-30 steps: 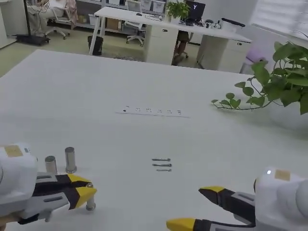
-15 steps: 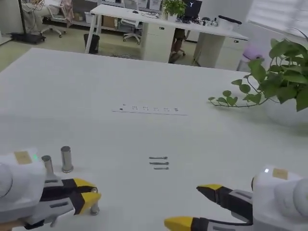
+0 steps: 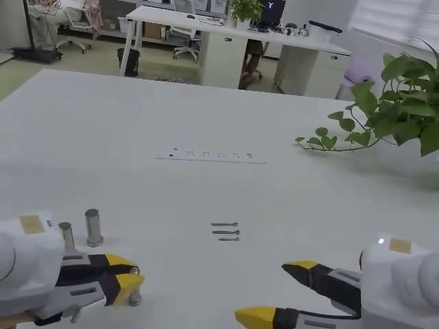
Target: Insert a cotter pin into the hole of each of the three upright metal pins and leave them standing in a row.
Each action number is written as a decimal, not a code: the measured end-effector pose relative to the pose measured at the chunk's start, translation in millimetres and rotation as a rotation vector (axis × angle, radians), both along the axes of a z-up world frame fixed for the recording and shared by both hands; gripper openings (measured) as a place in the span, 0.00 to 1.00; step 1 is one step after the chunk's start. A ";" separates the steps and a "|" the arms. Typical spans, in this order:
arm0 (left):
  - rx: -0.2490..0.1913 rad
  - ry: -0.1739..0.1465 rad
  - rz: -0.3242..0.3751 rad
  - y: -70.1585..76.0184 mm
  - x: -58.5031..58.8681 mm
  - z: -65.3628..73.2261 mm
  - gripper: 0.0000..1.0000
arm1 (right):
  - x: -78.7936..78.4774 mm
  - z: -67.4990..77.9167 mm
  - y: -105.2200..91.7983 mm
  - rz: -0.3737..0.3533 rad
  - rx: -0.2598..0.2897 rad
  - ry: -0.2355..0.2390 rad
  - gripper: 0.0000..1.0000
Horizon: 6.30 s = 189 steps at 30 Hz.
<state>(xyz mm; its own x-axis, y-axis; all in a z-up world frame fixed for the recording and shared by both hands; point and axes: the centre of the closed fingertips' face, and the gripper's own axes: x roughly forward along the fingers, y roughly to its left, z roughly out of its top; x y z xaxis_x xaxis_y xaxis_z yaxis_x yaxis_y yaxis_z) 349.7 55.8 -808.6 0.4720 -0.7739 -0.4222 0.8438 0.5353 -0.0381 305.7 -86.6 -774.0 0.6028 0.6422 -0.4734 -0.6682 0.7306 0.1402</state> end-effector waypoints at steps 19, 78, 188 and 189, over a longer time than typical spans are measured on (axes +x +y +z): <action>-0.004 -0.003 0.021 1.1 -6.9 7.5 0.26 | 1.3 -0.7 2.8 0.023 -0.004 0.000 0.67; -0.095 -0.006 0.370 52.5 -41.6 40.4 0.96 | 141.6 -72.1 -6.3 0.211 -0.295 0.102 0.30; -0.311 0.225 0.280 -27.4 -22.6 64.4 0.20 | 33.9 26.5 78.0 0.734 -0.846 -0.691 0.01; -0.322 0.239 0.281 -29.7 -23.2 63.9 0.20 | 32.2 26.0 78.3 0.733 -0.847 -0.692 0.01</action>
